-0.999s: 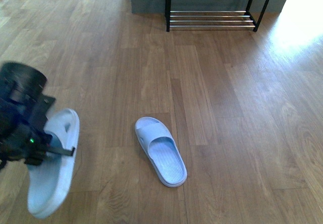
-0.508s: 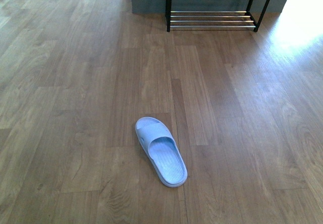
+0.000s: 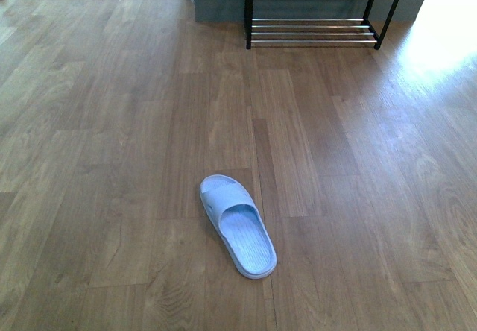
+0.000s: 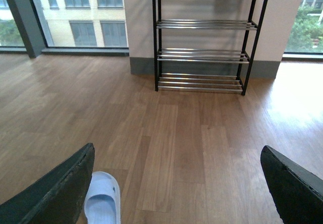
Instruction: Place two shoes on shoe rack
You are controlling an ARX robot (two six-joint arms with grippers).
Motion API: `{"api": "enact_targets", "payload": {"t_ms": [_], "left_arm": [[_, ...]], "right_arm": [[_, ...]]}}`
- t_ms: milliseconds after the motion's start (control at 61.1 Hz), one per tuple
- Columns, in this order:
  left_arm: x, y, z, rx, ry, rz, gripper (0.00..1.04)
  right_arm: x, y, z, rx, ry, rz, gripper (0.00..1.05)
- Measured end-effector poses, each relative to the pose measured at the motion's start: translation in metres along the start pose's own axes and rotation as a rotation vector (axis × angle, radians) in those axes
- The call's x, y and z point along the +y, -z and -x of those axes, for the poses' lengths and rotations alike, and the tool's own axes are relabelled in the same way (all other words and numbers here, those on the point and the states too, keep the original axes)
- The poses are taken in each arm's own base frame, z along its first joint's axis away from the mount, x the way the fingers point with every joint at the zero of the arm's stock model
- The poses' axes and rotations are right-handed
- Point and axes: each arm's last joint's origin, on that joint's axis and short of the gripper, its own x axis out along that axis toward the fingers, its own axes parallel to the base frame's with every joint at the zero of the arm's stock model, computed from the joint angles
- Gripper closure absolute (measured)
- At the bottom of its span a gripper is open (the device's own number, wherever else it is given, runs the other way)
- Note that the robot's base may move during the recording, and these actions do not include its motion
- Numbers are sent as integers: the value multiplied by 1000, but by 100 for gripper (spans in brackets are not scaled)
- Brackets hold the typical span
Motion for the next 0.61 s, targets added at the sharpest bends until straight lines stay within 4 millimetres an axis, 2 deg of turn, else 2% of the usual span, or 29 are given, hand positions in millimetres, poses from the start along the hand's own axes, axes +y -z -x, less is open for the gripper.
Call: {"api": "enact_targets", "payload": {"t_ms": [311,606], "left_arm": [[-8,1,-3,-17,13,-19,103],[-7,1,-3,-13,-13,-24,103]], "right_arm": [[0,0,0,0,0,0,9],[0,0,0,0,0,0,9]]}}
